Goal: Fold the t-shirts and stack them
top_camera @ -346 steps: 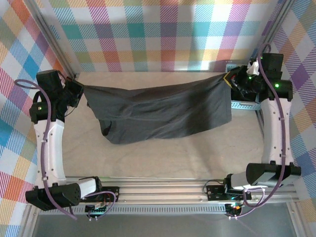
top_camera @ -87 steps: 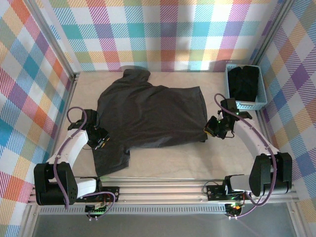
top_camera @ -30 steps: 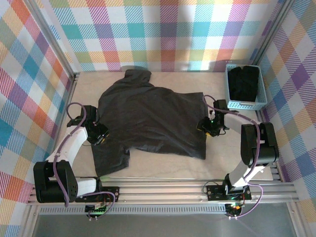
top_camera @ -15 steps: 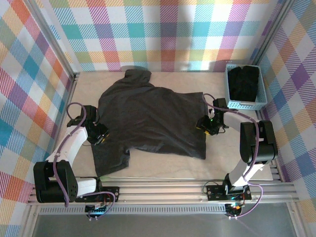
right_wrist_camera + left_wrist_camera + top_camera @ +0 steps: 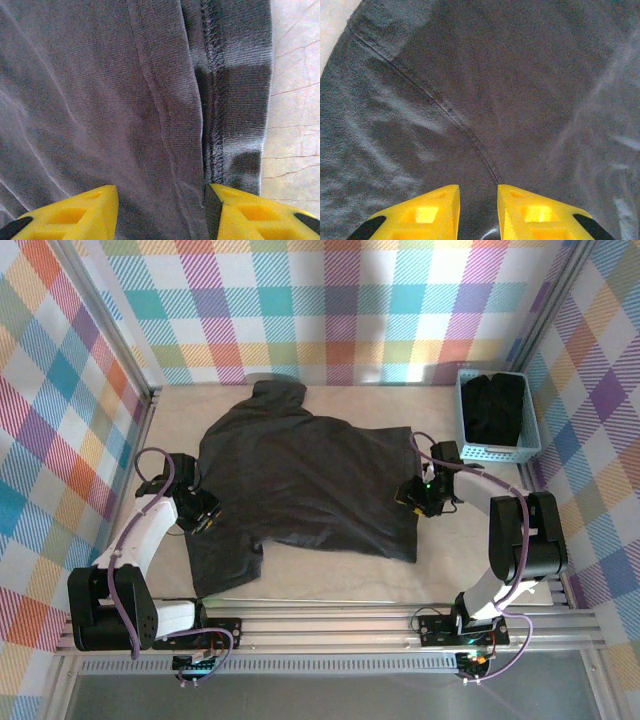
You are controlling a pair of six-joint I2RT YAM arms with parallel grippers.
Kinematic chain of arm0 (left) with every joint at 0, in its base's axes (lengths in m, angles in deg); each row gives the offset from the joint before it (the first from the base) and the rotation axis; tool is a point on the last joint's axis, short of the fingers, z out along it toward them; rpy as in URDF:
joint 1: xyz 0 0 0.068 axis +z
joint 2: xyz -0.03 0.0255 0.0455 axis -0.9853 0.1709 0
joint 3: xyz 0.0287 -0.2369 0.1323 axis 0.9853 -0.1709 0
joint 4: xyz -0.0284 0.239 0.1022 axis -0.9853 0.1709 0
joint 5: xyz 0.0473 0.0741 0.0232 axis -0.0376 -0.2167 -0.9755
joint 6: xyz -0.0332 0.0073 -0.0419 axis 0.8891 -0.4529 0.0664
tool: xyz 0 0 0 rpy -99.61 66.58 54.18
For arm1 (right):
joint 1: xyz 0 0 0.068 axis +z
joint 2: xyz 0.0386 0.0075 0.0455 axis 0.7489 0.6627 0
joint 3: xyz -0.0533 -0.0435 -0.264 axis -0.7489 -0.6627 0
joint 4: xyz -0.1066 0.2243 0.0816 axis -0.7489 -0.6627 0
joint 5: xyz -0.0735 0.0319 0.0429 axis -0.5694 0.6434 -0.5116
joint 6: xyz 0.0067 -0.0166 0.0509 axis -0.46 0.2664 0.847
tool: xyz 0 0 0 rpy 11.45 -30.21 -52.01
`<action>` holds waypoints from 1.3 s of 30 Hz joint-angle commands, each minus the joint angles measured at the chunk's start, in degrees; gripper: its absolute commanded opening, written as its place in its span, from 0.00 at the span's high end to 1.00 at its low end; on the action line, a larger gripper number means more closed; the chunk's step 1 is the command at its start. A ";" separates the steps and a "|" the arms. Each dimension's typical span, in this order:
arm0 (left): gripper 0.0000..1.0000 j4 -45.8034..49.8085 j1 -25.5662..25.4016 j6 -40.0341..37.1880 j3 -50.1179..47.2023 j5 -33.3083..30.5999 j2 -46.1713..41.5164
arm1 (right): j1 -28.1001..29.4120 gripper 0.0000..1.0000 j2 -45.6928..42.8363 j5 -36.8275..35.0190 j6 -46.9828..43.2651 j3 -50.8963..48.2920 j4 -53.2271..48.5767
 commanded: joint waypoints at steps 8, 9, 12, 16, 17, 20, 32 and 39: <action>0.73 1.35 -0.18 -0.26 0.66 0.53 -1.48 | 0.23 0.53 2.22 -2.16 -3.21 0.18 -1.07; 0.73 1.41 -0.18 -0.36 0.68 0.48 -1.54 | 0.23 0.55 2.95 -1.83 -3.48 0.70 -0.99; 0.73 1.68 -0.18 -0.55 0.81 0.35 -1.49 | 0.22 0.56 3.75 -0.56 -3.25 1.50 -0.41; 0.73 1.49 -0.18 -0.54 0.44 0.18 -1.65 | 0.29 0.57 2.99 0.92 -2.20 1.91 -0.48; 0.73 1.36 -0.19 -0.46 0.21 0.22 -1.74 | 0.31 0.57 2.52 1.05 -2.03 1.91 -0.69; 0.73 0.99 -0.18 -0.11 -0.04 0.44 -1.72 | 0.49 0.57 0.98 1.15 -1.72 1.95 -1.75; 0.73 1.24 -0.18 -0.10 0.22 0.57 -2.12 | 1.46 0.61 -0.35 0.99 -0.46 1.31 -3.28; 0.74 1.46 -0.18 -0.43 0.25 0.53 -2.36 | 1.46 0.93 1.12 -0.84 -1.36 2.82 -4.53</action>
